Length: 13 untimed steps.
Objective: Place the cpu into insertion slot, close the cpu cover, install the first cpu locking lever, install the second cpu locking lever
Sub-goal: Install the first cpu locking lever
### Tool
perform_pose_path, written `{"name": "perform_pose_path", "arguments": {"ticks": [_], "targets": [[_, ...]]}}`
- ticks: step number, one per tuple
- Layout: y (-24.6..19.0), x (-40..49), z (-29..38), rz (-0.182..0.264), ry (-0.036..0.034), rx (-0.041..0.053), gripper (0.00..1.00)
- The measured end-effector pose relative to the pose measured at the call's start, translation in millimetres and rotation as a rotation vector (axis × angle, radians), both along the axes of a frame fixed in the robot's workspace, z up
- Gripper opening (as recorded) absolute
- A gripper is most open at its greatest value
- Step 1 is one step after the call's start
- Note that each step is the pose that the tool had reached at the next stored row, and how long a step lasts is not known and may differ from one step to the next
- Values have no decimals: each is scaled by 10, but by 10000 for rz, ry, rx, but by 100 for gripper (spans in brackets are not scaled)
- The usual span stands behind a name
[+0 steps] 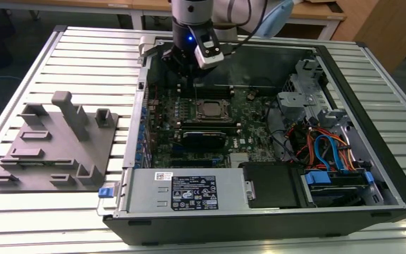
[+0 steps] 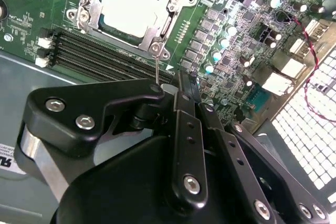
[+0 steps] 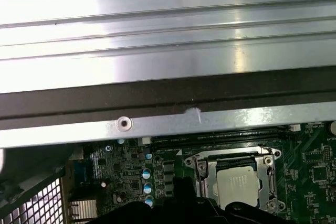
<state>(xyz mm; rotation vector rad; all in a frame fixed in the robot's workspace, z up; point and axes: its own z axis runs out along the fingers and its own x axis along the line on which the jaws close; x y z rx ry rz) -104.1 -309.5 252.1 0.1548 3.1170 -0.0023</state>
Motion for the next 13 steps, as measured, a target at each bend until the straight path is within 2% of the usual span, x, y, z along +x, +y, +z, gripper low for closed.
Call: {"name": "perform_pose_path", "arguments": {"ticks": [5,9,13], "targets": [[18,0,11,99,-11,1,10],[25,0,11,376,-11,1,10],[47,4,12,411,-11,1,10]]}}
